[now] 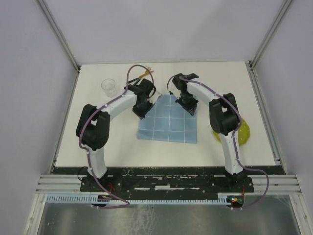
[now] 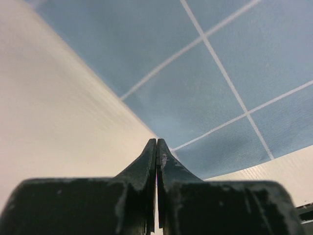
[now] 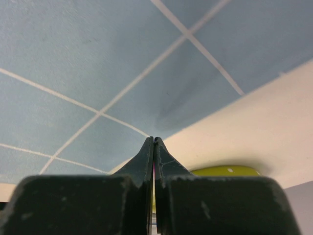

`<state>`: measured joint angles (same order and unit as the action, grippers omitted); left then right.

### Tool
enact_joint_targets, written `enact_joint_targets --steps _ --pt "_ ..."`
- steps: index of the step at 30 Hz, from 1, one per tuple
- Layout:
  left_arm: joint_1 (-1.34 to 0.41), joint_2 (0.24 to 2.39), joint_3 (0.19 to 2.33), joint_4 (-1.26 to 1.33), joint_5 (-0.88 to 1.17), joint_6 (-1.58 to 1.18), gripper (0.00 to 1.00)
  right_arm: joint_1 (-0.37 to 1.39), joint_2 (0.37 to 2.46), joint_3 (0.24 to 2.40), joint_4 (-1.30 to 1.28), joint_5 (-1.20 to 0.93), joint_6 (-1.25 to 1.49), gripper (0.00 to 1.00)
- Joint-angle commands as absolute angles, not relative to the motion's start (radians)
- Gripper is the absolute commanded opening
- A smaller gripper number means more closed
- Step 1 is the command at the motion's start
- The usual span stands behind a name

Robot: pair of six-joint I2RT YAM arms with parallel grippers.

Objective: Set the dinner table for one person
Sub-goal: Move the napkin to the center of the board.

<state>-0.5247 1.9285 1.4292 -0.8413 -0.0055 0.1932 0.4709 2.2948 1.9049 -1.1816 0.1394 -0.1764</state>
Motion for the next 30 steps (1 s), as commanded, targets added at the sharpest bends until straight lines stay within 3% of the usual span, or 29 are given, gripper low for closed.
enact_joint_targets --steps 1,8,30 --pt "-0.513 1.802 1.554 -0.843 -0.097 0.220 0.03 0.421 2.128 1.919 -1.168 0.155 -0.159 0.01" --pt "-0.459 1.830 1.535 -0.844 -0.147 0.259 0.03 0.408 2.160 1.869 -1.152 0.197 -0.171 0.01" --pt "-0.370 1.994 1.573 -0.828 -0.126 0.252 0.03 0.285 2.338 2.024 -1.181 0.180 -0.167 0.01"
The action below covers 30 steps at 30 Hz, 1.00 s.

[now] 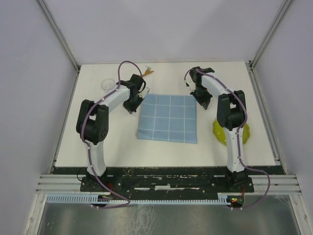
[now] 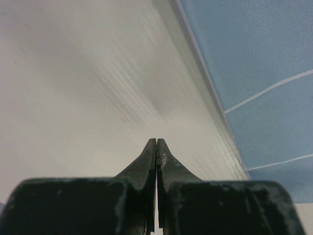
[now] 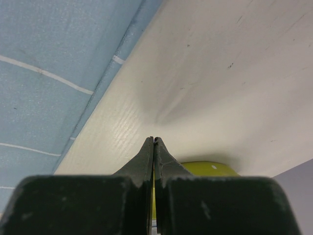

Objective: Set the dinner table for one person
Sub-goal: Move the napkin to the center of the board.

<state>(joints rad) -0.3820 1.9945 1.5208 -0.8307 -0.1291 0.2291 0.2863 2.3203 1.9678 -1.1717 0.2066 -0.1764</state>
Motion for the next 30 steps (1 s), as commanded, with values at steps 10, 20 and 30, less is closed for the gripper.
enact_joint_targets --steps 10,20,30 --pt "-0.336 1.943 1.562 -0.863 -0.155 0.225 0.03 0.285 2.433 2.135 -1.218 0.136 -0.153 0.01" --pt "-0.299 1.884 1.557 -0.890 -0.153 0.220 0.03 0.291 2.490 2.219 -1.239 0.097 -0.139 0.02" --pt "-0.265 1.823 1.574 -0.906 -0.142 0.257 0.03 0.334 2.523 2.279 -1.257 0.062 -0.135 0.02"
